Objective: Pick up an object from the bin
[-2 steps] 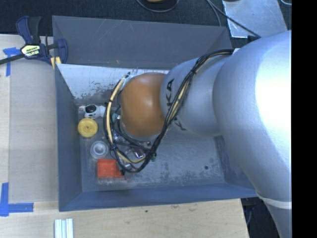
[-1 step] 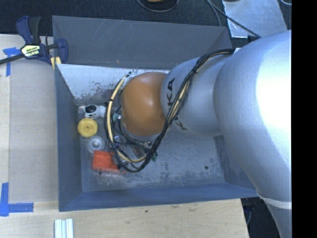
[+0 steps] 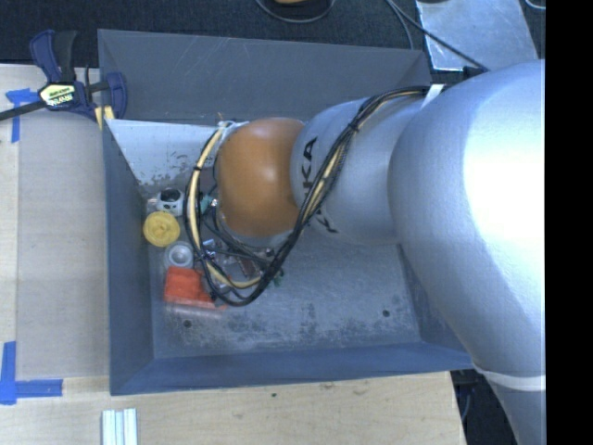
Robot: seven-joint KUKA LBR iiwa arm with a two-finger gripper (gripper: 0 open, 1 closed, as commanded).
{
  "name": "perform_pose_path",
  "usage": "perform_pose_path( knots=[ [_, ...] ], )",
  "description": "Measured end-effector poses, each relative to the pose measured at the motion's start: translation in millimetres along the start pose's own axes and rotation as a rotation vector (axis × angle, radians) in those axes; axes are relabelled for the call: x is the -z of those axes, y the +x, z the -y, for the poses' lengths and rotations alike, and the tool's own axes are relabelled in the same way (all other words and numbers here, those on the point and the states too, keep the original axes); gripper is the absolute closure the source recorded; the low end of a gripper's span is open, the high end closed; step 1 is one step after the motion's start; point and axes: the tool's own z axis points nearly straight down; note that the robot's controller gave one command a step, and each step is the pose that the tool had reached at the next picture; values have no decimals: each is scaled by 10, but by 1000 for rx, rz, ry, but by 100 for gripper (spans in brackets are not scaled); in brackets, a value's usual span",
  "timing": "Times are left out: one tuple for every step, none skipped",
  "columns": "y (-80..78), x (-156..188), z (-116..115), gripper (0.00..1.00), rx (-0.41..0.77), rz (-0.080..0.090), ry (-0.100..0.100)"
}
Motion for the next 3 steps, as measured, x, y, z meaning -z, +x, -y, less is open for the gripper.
perform_pose_path(
  knots=[
    [61, 157, 120, 100, 313, 5, 1],
    [302, 390, 137, 100, 381, 7, 1],
    [-25, 1794, 76, 100, 424, 21, 5]
  ],
)
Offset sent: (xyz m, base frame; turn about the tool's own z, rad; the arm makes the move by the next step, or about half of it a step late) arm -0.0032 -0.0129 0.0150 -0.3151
